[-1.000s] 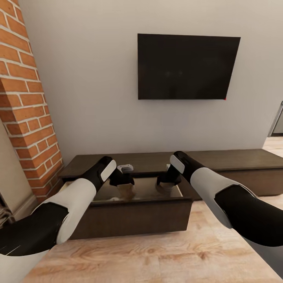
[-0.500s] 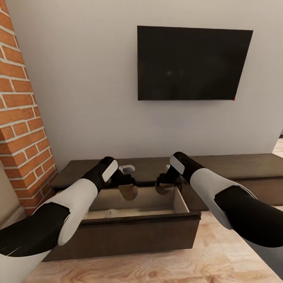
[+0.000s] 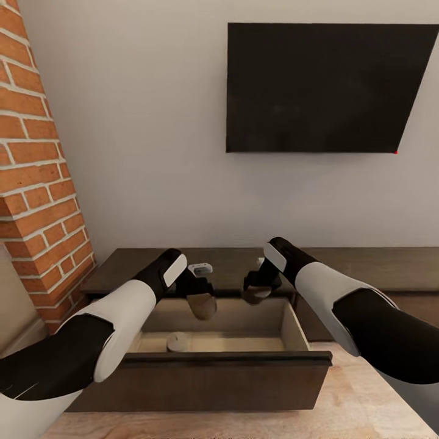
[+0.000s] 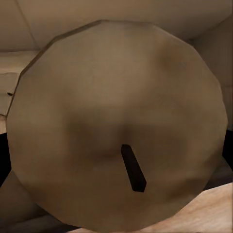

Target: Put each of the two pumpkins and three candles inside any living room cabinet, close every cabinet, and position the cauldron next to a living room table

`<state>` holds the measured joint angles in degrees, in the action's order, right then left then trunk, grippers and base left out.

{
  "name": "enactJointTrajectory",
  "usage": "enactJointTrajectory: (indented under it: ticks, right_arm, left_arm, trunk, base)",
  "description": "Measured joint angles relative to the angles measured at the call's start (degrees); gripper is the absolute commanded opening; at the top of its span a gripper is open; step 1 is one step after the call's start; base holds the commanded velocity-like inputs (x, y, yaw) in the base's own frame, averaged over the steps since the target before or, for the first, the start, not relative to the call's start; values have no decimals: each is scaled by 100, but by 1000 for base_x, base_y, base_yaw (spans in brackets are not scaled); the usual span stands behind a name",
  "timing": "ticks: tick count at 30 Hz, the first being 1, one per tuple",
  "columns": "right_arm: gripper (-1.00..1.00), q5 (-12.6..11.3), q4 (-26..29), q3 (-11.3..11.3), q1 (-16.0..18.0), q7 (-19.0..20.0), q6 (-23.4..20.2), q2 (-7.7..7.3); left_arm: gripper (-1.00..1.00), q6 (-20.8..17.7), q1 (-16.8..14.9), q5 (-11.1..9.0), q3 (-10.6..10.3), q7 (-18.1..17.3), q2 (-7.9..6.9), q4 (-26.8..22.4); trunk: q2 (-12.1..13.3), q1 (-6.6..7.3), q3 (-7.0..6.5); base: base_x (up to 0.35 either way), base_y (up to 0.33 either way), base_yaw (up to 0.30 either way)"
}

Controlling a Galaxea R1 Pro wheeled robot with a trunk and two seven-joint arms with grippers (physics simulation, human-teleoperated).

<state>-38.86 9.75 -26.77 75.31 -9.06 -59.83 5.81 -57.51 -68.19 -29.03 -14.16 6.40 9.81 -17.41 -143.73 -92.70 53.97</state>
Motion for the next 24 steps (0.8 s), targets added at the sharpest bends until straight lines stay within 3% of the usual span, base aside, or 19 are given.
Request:
enactJointTrajectory:
  ticks: [5,16,24]
  right_arm:
    - [-100,47,-228,-22,-13,8,-1,1]
    - [-100,30,-280,-18,-102,27,0,13]
    - [-100,-7,-273,-6,-148,30,438,276]
  left_arm:
    - [-100,3,10,-29,-13,-21,19,-2]
    - [-100,2,27,-22,-12,-21,19,-2]
    - [-100,3,28,-13,-15,-21,19,-7]
  trunk:
    - [0,0,23]
    - [0,0,53]
    - [-1,1,76]
  base:
    - [1,0,-190]
    - [0,0,-47]
    - [0,0,19]
